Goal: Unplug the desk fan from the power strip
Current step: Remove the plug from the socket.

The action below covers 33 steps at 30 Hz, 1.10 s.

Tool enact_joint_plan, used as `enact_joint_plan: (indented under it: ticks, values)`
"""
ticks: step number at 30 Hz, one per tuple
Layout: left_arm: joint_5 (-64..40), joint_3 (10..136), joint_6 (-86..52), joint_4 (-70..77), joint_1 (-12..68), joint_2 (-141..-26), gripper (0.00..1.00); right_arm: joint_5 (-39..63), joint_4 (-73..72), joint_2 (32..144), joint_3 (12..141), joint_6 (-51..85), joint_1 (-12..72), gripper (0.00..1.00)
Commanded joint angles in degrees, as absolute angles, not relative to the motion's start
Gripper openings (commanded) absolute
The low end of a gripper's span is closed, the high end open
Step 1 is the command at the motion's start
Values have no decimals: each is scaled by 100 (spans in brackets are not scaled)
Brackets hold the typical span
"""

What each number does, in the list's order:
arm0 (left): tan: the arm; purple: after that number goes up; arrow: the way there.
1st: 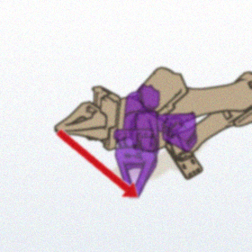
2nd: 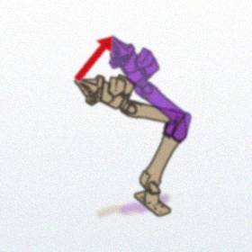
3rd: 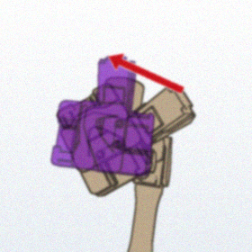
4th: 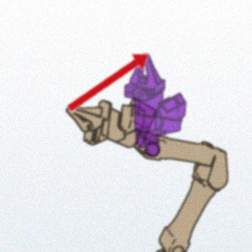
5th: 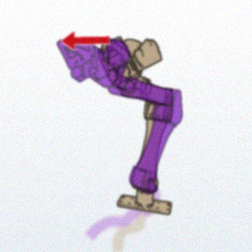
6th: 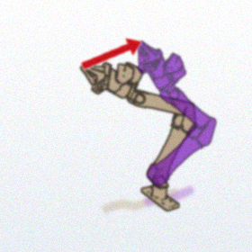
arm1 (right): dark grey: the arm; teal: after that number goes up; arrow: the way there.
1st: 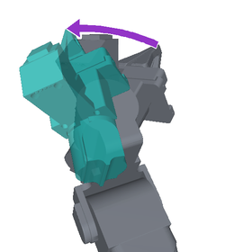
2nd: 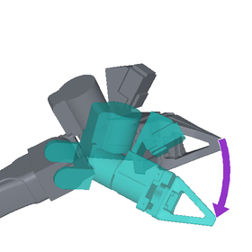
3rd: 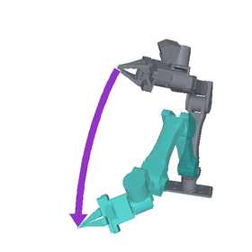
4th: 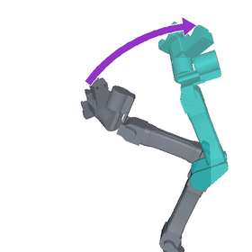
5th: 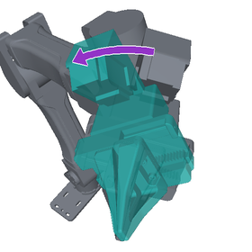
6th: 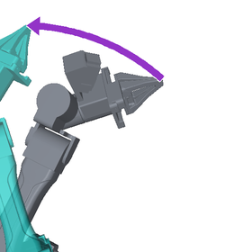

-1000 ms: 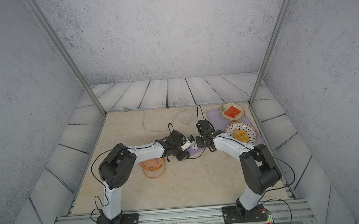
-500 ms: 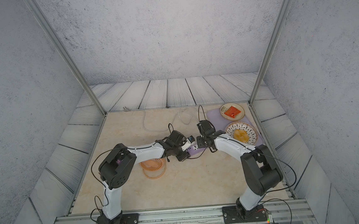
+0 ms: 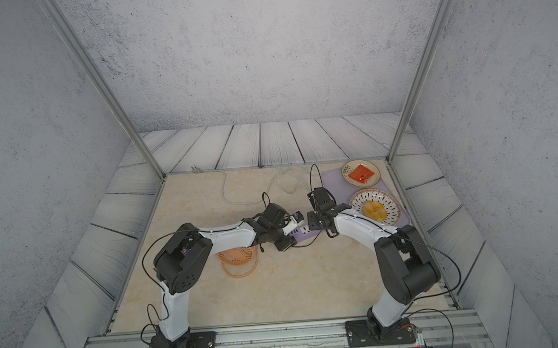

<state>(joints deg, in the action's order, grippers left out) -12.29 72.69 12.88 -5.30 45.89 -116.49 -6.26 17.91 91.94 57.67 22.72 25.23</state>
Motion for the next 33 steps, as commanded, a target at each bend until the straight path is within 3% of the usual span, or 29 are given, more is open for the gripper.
enact_joint_plan:
  ticks: [1, 4, 15, 22, 33]
  values:
    - [-1147, 7163, 1086, -534, 4614, -11706, 0, -182, 1601, 8977, 5509, 2869, 2324, 13]
    - [-1141, 7172, 1090, -542, 4614, -11716, 0, 380, 1345, 8865, 5319, 3054, 2091, 13]
    - [-1099, 7154, 1116, -585, 4614, -11646, 0, 863, 1503, 8587, 5159, 2941, 2095, 13]
    - [-1098, 7139, 1099, -580, 4623, -11645, 0, -31, 1832, 8380, 5261, 2384, 2503, 13]
    - [-1133, 7175, 1059, -549, 4625, -11663, 0, -164, 1915, 8628, 5430, 1916, 2854, 12]
